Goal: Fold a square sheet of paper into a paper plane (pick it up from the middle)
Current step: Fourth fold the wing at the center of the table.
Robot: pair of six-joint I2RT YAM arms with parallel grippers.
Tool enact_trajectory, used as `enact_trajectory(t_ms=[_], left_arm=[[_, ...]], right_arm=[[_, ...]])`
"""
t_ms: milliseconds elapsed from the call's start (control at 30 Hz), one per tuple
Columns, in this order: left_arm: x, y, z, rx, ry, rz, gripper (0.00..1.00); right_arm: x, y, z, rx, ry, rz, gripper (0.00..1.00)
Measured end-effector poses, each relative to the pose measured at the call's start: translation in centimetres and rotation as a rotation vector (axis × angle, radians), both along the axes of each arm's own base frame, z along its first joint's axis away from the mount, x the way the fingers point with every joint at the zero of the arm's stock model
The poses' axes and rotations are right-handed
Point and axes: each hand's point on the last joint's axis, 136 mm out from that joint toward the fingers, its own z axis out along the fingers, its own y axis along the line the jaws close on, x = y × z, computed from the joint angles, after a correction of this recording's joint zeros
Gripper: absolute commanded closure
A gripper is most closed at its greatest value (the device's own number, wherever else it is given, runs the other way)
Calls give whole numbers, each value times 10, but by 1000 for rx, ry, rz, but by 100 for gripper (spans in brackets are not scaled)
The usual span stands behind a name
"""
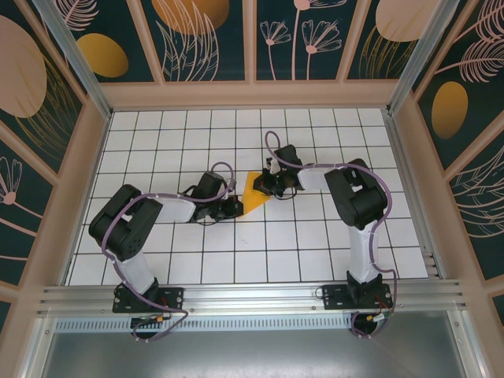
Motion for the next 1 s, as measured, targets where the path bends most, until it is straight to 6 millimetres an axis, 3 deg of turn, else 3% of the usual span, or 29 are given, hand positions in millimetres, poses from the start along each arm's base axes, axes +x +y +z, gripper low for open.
enact_trajectory(t_ms=[300, 633, 1000], left_arm=[[0, 0, -1, -12, -19, 0, 100], [0, 0, -1, -18, -26, 1, 100], [0, 0, 0, -19, -28, 1, 100]], right_arm=[[-1, 6, 6, -19, -66, 35, 100], [-44, 22, 21, -9, -95, 116, 100], [-55, 24, 17, -14, -84, 133, 100]])
